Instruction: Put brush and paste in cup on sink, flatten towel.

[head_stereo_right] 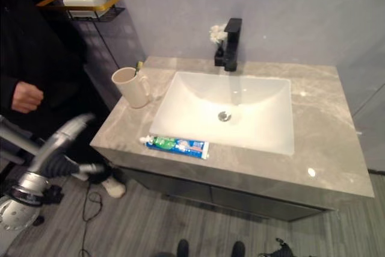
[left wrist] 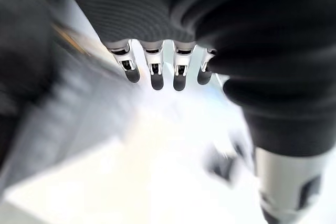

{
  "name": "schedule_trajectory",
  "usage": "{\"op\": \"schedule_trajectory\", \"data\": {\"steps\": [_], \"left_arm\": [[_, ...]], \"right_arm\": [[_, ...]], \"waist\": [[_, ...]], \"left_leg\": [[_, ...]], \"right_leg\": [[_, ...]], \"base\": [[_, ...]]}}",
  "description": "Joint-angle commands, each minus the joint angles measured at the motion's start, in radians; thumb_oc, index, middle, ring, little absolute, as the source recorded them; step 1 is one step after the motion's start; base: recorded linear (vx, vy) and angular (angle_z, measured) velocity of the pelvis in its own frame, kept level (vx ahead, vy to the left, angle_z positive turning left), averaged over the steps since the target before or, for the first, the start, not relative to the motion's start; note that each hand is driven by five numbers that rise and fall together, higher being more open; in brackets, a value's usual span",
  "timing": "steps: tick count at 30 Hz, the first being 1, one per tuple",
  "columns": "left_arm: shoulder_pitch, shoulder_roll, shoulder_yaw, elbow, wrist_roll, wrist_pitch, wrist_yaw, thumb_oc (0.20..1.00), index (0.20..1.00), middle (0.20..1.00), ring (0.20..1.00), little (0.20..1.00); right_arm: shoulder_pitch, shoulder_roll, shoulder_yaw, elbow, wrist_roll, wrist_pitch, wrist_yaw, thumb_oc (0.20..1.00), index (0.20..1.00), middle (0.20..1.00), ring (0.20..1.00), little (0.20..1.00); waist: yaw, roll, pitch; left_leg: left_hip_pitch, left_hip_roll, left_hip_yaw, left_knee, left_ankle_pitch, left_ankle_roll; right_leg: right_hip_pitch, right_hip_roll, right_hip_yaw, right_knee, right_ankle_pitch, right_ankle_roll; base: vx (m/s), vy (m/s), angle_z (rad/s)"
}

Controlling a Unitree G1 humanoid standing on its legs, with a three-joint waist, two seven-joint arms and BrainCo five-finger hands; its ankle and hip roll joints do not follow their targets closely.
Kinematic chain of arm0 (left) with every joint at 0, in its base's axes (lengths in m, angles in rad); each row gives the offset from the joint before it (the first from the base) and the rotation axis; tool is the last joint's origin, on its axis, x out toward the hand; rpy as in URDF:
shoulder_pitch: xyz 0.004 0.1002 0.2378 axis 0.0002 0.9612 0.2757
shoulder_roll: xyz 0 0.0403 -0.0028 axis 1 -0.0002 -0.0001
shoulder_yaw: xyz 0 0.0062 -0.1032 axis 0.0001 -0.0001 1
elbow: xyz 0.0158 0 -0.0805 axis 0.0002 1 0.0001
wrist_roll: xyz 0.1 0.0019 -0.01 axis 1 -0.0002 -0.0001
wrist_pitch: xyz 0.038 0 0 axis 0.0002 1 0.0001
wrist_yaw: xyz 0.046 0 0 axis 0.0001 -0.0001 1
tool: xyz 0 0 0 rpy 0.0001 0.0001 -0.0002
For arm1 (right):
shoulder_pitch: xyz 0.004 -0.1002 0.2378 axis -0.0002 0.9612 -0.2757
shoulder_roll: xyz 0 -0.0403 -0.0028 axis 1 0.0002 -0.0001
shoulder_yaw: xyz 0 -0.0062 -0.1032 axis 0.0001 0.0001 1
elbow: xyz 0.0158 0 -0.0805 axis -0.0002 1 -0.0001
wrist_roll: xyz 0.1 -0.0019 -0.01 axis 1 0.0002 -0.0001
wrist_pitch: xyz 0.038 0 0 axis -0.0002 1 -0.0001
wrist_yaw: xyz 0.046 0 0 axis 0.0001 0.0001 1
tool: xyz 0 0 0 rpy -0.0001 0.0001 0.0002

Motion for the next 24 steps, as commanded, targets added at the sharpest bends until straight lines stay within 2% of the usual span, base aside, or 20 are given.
{"op": "schedule_trajectory", "data": {"steps": [1, 3, 9, 17, 24], "left_arm": [[-0.048, 0.063, -0.004, -0.034, -0.029, -0.019, 0.031, 1.0, 1.0, 1.0, 1.0, 1.0], [-0.085, 0.036, -0.055, -0.003, -0.029, -0.008, 0.001, 1.0, 1.0, 1.0, 1.0, 1.0], [-0.135, 0.021, -0.139, 0.051, -0.024, -0.003, -0.032, 1.0, 1.0, 1.0, 1.0, 1.0], [-0.14, 0.033, -0.168, 0.085, -0.017, 0.005, -0.044, 1.0, 1.0, 1.0, 1.0, 1.0], [-0.141, 0.03, -0.186, 0.108, -0.01, 0.005, -0.044, 1.0, 1.0, 1.0, 1.0, 1.0]], "right_arm": [[-0.025, -0.005, 0.031, 0.003, 0.007, -0.004, 0.016, 1.0, 1.0, 1.0, 1.0, 1.0], [-0.012, -0.006, 0.028, -0.001, -0.003, -0.004, 0.021, 1.0, 1.0, 1.0, 1.0, 1.0], [-0.009, -0.011, 0.028, 0.021, -0.031, 0.002, 0.024, 1.0, 1.0, 1.0, 1.0, 1.0], [-0.013, -0.011, 0.036, -0.006, -0.037, -0.004, 0.015, 1.0, 1.0, 1.0, 1.0, 1.0], [-0.016, -0.01, 0.051, -0.028, -0.039, -0.013, 0.008, 1.0, 1.0, 1.0, 1.0, 1.0]], "waist": [[-0.032, -0.041, 0.011], [-0.057, -0.042, 0.024], [-0.08, -0.046, 0.039], [-0.1, -0.058, 0.057], [-0.106, -0.064, 0.063]], "left_leg": [[-0.022, -0.042, 0.077, 0.021, -0.024, 0.005], [-0.028, -0.041, 0.104, 0.021, -0.03, 0.009], [-0.049, -0.039, 0.146, 0.023, -0.035, 0.015], [-0.069, -0.031, 0.198, 0.03, -0.037, 0.021], [-0.069, -0.028, 0.207, 0.028, -0.036, 0.02]], "right_leg": [[0.059, -0.086, 0.04, 0.043, -0.036, 0.094], [0.037, -0.091, 0.071, 0.037, -0.019, 0.102], [-0.017, -0.095, 0.123, 0.029, 0.018, 0.115], [-0.072, -0.089, 0.183, 0.025, 0.058, 0.125], [-0.082, -0.09, 0.189, 0.021, 0.059, 0.124]], "base": [[-0.02, 0.051, -0.35], [-0.04, 0.079, -0.39], [-0.03, 0.048, -0.38], [-0.02, 0.027, -0.25], [0.01, 0.007, -0.1]]}}
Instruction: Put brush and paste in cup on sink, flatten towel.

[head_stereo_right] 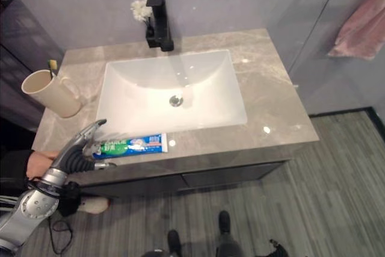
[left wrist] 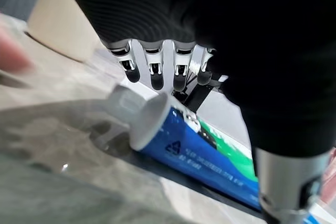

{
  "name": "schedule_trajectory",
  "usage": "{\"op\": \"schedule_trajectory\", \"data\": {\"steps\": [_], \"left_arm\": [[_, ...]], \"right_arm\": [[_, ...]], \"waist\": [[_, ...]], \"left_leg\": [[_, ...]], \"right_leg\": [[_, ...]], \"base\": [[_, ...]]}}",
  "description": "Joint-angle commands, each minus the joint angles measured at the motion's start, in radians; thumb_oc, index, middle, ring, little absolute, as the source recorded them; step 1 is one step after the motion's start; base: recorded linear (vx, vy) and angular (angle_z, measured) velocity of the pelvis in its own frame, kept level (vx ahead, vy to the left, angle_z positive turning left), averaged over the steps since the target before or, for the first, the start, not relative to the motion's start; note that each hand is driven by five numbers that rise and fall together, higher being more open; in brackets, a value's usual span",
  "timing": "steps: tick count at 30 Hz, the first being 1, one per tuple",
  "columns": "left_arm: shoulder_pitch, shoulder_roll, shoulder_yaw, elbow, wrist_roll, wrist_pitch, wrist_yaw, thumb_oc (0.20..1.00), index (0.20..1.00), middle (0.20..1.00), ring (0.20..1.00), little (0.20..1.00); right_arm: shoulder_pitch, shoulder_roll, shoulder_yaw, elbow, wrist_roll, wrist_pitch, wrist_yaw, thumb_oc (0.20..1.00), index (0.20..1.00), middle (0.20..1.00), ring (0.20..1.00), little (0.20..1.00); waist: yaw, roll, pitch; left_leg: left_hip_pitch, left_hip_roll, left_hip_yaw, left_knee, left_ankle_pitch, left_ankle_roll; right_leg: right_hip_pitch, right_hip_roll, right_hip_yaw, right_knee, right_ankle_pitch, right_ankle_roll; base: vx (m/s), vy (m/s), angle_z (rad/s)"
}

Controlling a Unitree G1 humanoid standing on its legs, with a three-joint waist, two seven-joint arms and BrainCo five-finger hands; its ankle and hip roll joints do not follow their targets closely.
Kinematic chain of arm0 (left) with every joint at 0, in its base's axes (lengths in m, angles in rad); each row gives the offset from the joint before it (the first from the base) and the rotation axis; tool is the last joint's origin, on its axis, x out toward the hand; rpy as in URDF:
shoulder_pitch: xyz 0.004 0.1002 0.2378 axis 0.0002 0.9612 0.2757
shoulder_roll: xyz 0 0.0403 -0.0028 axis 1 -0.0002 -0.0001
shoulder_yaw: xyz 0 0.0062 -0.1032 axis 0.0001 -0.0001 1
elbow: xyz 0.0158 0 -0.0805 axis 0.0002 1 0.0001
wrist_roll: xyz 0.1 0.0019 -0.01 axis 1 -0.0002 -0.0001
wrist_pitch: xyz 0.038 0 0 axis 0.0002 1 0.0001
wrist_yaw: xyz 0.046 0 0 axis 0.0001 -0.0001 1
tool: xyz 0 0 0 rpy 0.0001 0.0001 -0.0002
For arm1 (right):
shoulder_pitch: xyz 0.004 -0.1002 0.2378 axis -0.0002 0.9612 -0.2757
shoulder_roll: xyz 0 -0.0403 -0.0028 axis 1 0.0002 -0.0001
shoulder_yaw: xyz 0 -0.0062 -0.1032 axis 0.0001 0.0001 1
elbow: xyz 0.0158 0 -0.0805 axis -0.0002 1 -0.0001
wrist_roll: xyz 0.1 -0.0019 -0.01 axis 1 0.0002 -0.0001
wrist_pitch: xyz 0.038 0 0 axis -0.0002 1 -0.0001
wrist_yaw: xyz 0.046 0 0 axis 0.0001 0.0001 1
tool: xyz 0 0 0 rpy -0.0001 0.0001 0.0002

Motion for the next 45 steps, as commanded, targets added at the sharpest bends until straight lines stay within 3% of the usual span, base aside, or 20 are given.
{"op": "schedule_trajectory", "data": {"steps": [1, 13, 15, 16, 31, 32, 33, 34, 35, 45], "left_arm": [[-0.047, 0.041, 0.011, 0.014, 0.001, -0.019, 0.011, 1.0, 1.0, 1.0, 1.0, 1.0], [-0.061, 0.047, -0.03, 0.027, 0.022, -0.016, 0.007, 1.0, 1.0, 1.0, 1.0, 1.0], [-0.065, 0.043, -0.036, 0.034, 0.025, -0.017, 0.007, 0.956, 0.956, 0.956, 0.956, 0.956], [-0.064, 0.042, -0.037, 0.029, 0.024, -0.017, 0.008, 1.0, 1.0, 1.0, 1.0, 1.0], [-0.101, 0.022, 0.01, 0.005, 0.005, -0.013, 0.038, 1.0, 1.0, 1.0, 1.0, 1.0], [-0.104, 0.018, 0.005, 0.005, 0.005, -0.012, 0.034, 0.846, 0.846, 0.846, 0.846, 0.846], [-0.105, 0.017, 0.004, 0.005, 0.005, -0.012, 0.034, 0.768, 0.768, 0.768, 0.768, 0.768], [-0.108, 0.019, 0.002, 0.002, 0.004, -0.013, 0.031, 0.539, 0.539, 0.539, 0.539, 0.539], [-0.109, 0.018, 0.001, -0.002, 0.005, -0.013, 0.029, 0.2, 0.2, 0.2, 0.2, 0.2], [-0.112, 0.013, -0.032, 0.007, 0.027, -0.002, 0.005, 0.2, 0.2, 0.2, 0.2, 0.2]], "right_arm": [[-0.044, -0.011, 0.051, -0.004, -0.009, -0.017, -0.021, 1.0, 1.0, 1.0, 1.0, 1.0], [-0.052, -0.019, 0.059, -0.033, -0.003, -0.025, -0.033, 1.0, 1.0, 1.0, 1.0, 1.0], [-0.05, -0.019, 0.061, -0.03, -0.003, -0.026, -0.035, 1.0, 1.0, 1.0, 1.0, 1.0], [-0.049, -0.018, 0.06, -0.026, -0.003, -0.025, -0.036, 1.0, 1.0, 1.0, 1.0, 1.0], [-0.023, 0.002, 0.04, 0.052, 0.001, -0.003, -0.026, 1.0, 1.0, 1.0, 1.0, 1.0], [-0.023, 0.003, 0.039, 0.059, 0.001, -0.002, -0.024, 1.0, 1.0, 1.0, 1.0, 1.0], [-0.023, 0.002, 0.038, 0.059, 0.001, -0.002, -0.024, 1.0, 1.0, 1.0, 1.0, 1.0], [-0.022, 0.002, 0.035, 0.062, 0.004, -0.001, -0.024, 1.0, 1.0, 1.0, 1.0, 1.0], [-0.021, 0.002, 0.035, 0.061, 0.005, -0.002, -0.025, 1.0, 1.0, 1.0, 1.0, 1.0], [-0.005, -0.003, 0.017, 0.081, 0.01, -0.003, -0.025, 1.0, 1.0, 1.0, 1.0, 1.0]], "waist": [[-0.002, -0.021, 0.008], [-0.006, -0.028, 0.006], [-0.006, -0.028, 0.005], [-0.006, -0.027, 0.003], [-0.007, -0.008, -0.049], [-0.007, -0.006, -0.052], [-0.007, -0.006, -0.052], [-0.008, -0.004, -0.055], [-0.008, -0.003, -0.057], [-0.018, 0.004, -0.079]], "left_leg": [[-0.032, -0.013, -0.004, 0.033, -0.025, -0.006], [-0.029, -0.008, -0.005, 0.029, -0.023, -0.009], [-0.026, -0.008, -0.005, 0.028, -0.023, -0.01], [-0.023, -0.008, -0.005, 0.027, -0.023, -0.01], [0.033, -0.004, -0.014, 0.019, -0.03, -0.019], [0.036, -0.004, -0.016, 0.019, -0.031, -0.02], [0.036, -0.004, -0.016, 0.019, -0.031, -0.02], [0.038, -0.004, -0.016, 0.019, -0.031, -0.021], [0.039, -0.004, -0.018, 0.019, -0.031, -0.021], [0.051, 0.002, -0.019, 0.016, -0.031, -0.024]], "right_leg": [[0.06, -0.093, -0.003, 0.021, -0.012, 0.118], [0.061, -0.091, -0.014, 0.018, -0.015, 0.117], [0.062, -0.09, -0.015, 0.016, -0.016, 0.115], [0.065, -0.089, -0.017, 0.015, -0.018, 0.115], [0.119, -0.094, -0.032, 0.01, -0.034, 0.11], [0.123, -0.093, -0.034, 0.01, -0.037, 0.11], [0.124, -0.093, -0.034, 0.01, -0.037, 0.11], [0.127, -0.093, -0.036, 0.009, -0.039, 0.109], [0.129, -0.092, -0.038, 0.009, -0.04, 0.109], [0.14, -0.087, -0.039, 0.006, -0.043, 0.106]], "base": [[0.0, 0.0, 0.0], [0.0, 0.0, 0.0], [0.0, 0.0, 0.0], [0.0, 0.0, 0.0], [0.02, -0.013, 0.0], [0.0, 0.0, 0.0], [0.0, 0.0, 0.0], [0.01, -0.018, 0.04], [0.02, -0.02, 0.05], [0.01, -0.009, 0.03]]}}
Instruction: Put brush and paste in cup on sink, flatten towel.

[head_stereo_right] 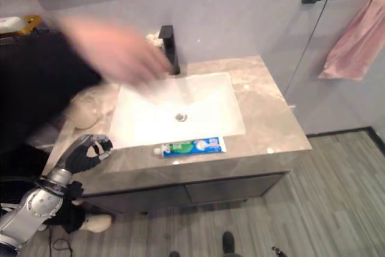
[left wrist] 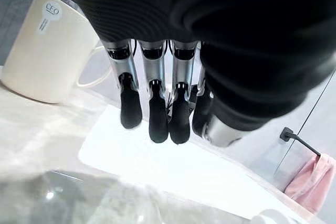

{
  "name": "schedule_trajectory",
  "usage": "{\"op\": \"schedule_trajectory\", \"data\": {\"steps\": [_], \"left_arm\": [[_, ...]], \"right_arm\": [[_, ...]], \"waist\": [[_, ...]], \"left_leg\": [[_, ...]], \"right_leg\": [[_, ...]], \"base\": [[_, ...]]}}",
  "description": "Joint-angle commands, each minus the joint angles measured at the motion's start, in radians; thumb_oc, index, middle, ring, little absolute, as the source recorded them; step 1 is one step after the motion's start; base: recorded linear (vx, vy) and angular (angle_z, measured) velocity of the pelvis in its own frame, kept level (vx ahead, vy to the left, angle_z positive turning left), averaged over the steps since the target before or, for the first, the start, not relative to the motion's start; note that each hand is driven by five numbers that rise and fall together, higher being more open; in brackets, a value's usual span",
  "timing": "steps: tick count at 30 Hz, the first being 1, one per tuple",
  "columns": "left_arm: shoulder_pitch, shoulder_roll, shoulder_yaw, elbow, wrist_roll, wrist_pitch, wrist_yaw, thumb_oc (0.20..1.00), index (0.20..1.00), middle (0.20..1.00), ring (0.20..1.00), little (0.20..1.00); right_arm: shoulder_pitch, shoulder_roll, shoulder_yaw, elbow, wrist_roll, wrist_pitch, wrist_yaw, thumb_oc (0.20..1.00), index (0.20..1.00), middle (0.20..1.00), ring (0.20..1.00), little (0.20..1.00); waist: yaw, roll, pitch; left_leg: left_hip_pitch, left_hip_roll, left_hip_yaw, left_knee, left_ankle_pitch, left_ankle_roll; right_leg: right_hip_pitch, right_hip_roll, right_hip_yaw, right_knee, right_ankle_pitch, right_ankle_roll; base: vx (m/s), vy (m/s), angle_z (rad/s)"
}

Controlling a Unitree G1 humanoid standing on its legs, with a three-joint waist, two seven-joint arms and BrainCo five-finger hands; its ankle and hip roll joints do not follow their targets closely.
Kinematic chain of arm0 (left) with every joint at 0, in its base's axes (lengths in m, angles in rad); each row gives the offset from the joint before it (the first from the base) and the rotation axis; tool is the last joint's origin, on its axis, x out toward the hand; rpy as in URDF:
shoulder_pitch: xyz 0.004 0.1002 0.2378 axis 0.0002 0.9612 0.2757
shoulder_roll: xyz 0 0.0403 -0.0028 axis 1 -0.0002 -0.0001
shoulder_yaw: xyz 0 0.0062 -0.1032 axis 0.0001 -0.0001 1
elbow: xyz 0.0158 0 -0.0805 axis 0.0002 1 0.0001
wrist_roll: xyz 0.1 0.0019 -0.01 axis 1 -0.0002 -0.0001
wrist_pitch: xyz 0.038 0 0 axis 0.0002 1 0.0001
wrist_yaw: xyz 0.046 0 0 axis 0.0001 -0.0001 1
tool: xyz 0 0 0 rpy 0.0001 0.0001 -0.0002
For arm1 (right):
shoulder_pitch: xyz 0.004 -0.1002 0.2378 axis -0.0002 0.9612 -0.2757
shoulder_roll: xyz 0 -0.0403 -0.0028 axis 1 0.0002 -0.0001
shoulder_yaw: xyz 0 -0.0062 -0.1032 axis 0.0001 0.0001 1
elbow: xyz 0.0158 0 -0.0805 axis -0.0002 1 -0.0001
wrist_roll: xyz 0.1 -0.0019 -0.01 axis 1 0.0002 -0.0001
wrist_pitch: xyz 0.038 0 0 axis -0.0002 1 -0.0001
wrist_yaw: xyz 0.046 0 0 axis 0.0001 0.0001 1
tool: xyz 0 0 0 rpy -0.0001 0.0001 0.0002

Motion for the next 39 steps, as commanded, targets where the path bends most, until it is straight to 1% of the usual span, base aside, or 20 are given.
{"op": "schedule_trajectory", "data": {"steps": [1, 8, 9, 10, 11, 12, 13, 19, 26, 33, 39], "left_arm": [[-0.079, 0.017, 0.012, -0.02, -0.011, -0.01, 0.005, 0.2, 0.2, 0.2, 0.2, 0.2], [-0.08, 0.0, 0.004, -0.004, -0.002, -0.004, 0.013, 0.2, 0.2, 0.2, 0.2, 0.2], [-0.081, -0.006, 0.004, -0.004, -0.002, -0.002, 0.016, 0.244, 0.244, 0.244, 0.244, 0.244], [-0.08, -0.015, 0.007, -0.001, -0.004, -0.001, 0.02, 0.438, 0.438, 0.438, 0.438, 0.438], [-0.081, -0.017, 0.005, 0.001, -0.004, 0.0, 0.02, 0.592, 0.592, 0.592, 0.592, 0.592], [-0.078, -0.025, 0.006, 0.002, -0.005, 0.001, 0.021, 0.906, 0.906, 0.906, 0.906, 0.906], [-0.079, -0.03, 0.006, 0.003, -0.006, 0.005, 0.02, 1.0, 1.0, 1.0, 1.0, 1.0], [-0.091, -0.066, -0.016, 0.016, -0.023, 0.018, 0.001, 1.0, 1.0, 1.0, 1.0, 1.0], [-0.091, -0.07, -0.026, 0.02, -0.025, 0.025, -0.016, 1.0, 1.0, 1.0, 1.0, 1.0], [-0.119, -0.082, -0.05, 0.021, -0.023, 0.031, -0.022, 1.0, 1.0, 1.0, 1.0, 1.0], [-0.148, -0.094, -0.085, 0.007, -0.041, 0.033, -0.038, 1.0, 1.0, 1.0, 1.0, 1.0]], "right_arm": [[-0.027, -0.008, -0.002, 0.031, 0.013, 0.001, -0.008, 1.0, 1.0, 1.0, 1.0, 1.0], [-0.025, 0.0, -0.008, 0.049, 0.023, 0.0, -0.009, 1.0, 1.0, 1.0, 1.0, 1.0], [-0.025, 0.002, -0.008, 0.052, 0.024, 0.0, -0.009, 1.0, 1.0, 1.0, 1.0, 1.0], [-0.027, 0.008, -0.008, 0.054, 0.03, 0.001, -0.009, 1.0, 1.0, 1.0, 1.0, 1.0], [-0.028, 0.008, -0.007, 0.055, 0.03, 0.002, -0.009, 1.0, 1.0, 1.0, 1.0, 1.0], [-0.029, 0.011, -0.007, 0.056, 0.033, 0.003, -0.008, 1.0, 1.0, 1.0, 1.0, 1.0], [-0.03, 0.013, -0.007, 0.055, 0.034, 0.004, -0.009, 1.0, 1.0, 1.0, 1.0, 1.0], [-0.041, 0.011, -0.001, 0.056, 0.032, 0.013, -0.011, 1.0, 1.0, 1.0, 1.0, 1.0], [-0.047, 0.005, -0.009, 0.06, 0.037, 0.013, -0.016, 1.0, 1.0, 1.0, 1.0, 1.0], [-0.038, 0.003, -0.01, 0.068, 0.027, 0.02, -0.017, 1.0, 1.0, 1.0, 1.0, 1.0], [-0.033, -0.003, -0.015, 0.066, 0.032, 0.024, -0.016, 1.0, 1.0, 1.0, 1.0, 1.0]], "waist": [[-0.013, -0.021, 0.015], [-0.013, -0.026, 0.006], [-0.012, -0.026, 0.006], [-0.01, -0.027, 0.005], [-0.01, -0.027, 0.004], [-0.008, -0.028, 0.002], [-0.008, -0.029, 0.0], [-0.002, -0.04, -0.008], [-0.006, -0.043, -0.01], [-0.014, -0.029, -0.007], [-0.027, -0.014, 0.001]], "left_leg": [[-0.013, -0.001, 0.0, 0.018, -0.019, -0.02], [-0.006, 0.003, 0.002, 0.017, -0.02, -0.021], [-0.005, 0.003, 0.002, 0.017, -0.019, -0.022], [-0.005, 0.005, -0.001, 0.017, -0.018, -0.022], [-0.005, 0.005, -0.001, 0.017, -0.018, -0.023], [-0.004, 0.006, -0.002, 0.017, -0.016, -0.023], [-0.004, 0.007, -0.004, 0.017, -0.014, -0.024], [-0.004, 0.014, -0.016, 0.015, -0.005, -0.03], [0.001, 0.022, -0.024, 0.013, 0.001, -0.036], [-0.002, 0.023, -0.025, 0.012, 0.007, -0.04], [-0.01, 0.026, -0.016, 0.012, 0.01, -0.042]], "right_leg": [[0.065, -0.084, -0.018, 0.014, -0.027, 0.108], [0.072, -0.081, -0.017, 0.013, -0.028, 0.108], [0.072, -0.081, -0.018, 0.013, -0.029, 0.107], [0.073, -0.081, -0.018, 0.013, -0.03, 0.105], [0.074, -0.081, -0.019, 0.013, -0.031, 0.105], [0.074, -0.08, -0.02, 0.014, -0.032, 0.104], [0.075, -0.079, -0.021, 0.014, -0.032, 0.103], [0.085, -0.074, -0.031, 0.016, -0.041, 0.096], [0.099, -0.068, -0.038, 0.016, -0.05, 0.087], [0.098, -0.066, -0.043, 0.013, -0.052, 0.084], [0.084, -0.065, -0.031, 0.013, -0.051, 0.083]], "base": [[0.0, 0.0, 0.0], [0.0, 0.0, 0.0], [0.0, 0.0, 0.0], [0.0, 0.0, 0.0], [0.0, 0.0, 0.0], [0.0, 0.0, 0.0], [0.0, 0.0, 0.0], [-0.01, -0.02, 0.01], [0.0, 0.0, 0.0], [0.0, -0.015, 0.05], [0.01, -0.002, -0.02]]}}
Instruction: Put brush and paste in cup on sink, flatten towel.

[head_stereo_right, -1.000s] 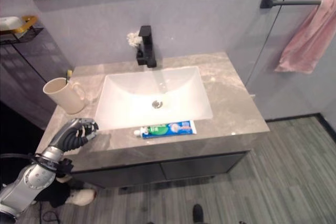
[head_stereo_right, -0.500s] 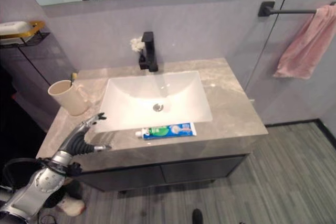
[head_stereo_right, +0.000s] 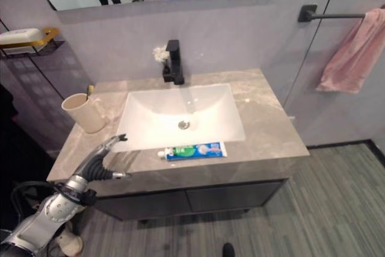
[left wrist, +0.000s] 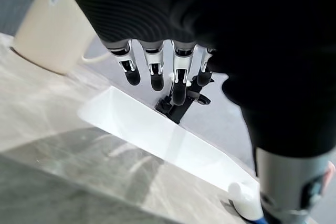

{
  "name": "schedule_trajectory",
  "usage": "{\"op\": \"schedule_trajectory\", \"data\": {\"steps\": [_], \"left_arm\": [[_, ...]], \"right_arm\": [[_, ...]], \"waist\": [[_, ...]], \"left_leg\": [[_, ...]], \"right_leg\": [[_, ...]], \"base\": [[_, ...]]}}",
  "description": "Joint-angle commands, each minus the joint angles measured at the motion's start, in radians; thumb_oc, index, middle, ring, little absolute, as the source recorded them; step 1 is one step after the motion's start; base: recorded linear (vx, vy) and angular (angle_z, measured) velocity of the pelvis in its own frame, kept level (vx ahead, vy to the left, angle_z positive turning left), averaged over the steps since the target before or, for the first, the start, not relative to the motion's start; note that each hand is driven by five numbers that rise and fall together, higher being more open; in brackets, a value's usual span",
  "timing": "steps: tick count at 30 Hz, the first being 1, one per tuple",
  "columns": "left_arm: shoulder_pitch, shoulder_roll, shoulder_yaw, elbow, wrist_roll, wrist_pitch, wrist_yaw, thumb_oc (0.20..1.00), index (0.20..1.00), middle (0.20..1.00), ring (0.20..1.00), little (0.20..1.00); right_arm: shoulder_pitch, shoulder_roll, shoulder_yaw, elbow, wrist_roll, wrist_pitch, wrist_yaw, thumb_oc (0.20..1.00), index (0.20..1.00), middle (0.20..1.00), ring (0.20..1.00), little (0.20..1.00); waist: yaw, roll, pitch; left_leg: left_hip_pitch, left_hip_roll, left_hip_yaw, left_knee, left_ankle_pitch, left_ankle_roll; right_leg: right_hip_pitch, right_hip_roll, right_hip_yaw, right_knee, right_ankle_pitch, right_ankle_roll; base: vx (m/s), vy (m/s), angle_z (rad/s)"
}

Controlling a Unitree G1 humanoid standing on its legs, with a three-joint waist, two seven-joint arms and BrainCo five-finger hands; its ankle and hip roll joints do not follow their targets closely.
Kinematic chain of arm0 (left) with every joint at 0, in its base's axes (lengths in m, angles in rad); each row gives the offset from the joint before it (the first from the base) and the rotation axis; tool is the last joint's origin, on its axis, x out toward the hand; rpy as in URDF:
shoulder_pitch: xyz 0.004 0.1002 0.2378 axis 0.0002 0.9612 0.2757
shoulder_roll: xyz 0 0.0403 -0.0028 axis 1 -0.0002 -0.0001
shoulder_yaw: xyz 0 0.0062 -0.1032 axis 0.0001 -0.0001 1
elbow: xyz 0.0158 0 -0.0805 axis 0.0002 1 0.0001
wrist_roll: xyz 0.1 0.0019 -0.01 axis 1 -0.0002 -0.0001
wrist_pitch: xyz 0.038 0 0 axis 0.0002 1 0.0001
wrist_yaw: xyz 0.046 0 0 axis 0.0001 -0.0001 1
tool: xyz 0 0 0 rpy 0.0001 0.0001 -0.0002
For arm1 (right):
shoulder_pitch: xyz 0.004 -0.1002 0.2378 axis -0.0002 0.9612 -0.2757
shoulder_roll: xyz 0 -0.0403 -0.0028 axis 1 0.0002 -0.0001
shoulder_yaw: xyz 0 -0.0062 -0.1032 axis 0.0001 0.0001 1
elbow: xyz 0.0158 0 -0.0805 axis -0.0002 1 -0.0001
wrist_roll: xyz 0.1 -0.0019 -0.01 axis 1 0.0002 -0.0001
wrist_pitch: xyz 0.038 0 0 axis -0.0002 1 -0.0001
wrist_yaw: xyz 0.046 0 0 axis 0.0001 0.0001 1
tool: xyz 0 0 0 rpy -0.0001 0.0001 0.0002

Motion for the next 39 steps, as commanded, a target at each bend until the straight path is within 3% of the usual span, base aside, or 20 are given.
{"op": "schedule_trajectory", "data": {"steps": [1, 10, 39], "left_arm": [[-0.151, -0.017, 0.001, -0.001, -0.045, -0.021, -0.004, 1.0, 1.0, 1.0, 1.0, 1.0], [-0.189, -0.054, -0.047, 0.02, -0.061, -0.016, -0.008, 1.0, 1.0, 1.0, 1.0, 1.0], [-0.27, -0.165, -0.164, 0.127, -0.081, 0.012, -0.005, 1.0, 1.0, 1.0, 1.0, 1.0]], "right_arm": [[-0.051, -0.013, -0.004, 0.015, 0.028, 0.001, -0.017, 1.0, 1.0, 1.0, 1.0, 1.0], [-0.056, -0.024, 0.003, -0.014, 0.025, -0.002, -0.023, 1.0, 1.0, 1.0, 1.0, 1.0], [-0.044, -0.017, 0.018, -0.036, 0.036, -0.005, -0.038, 1.0, 1.0, 1.0, 1.0, 1.0]], "waist": [[-0.032, -0.012, 0.035], [-0.048, 0.006, 0.037], [-0.094, 0.016, 0.047]], "left_leg": [[-0.027, 0.025, 0.013, 0.012, 0.009, -0.044], [-0.024, 0.028, 0.034, 0.012, 0.007, -0.044], [-0.002, 0.042, 0.076, 0.012, -0.004, -0.05]], "right_leg": [[0.054, -0.063, -0.011, 0.012, -0.043, 0.089], [0.038, -0.057, 0.015, 0.012, -0.044, 0.087], [0.025, -0.029, 0.062, 0.017, -0.056, 0.077]], "base": [[0.01, -0.006, -0.04], [0.03, 0.0, -0.1], [0.03, -0.005, -0.05]]}}
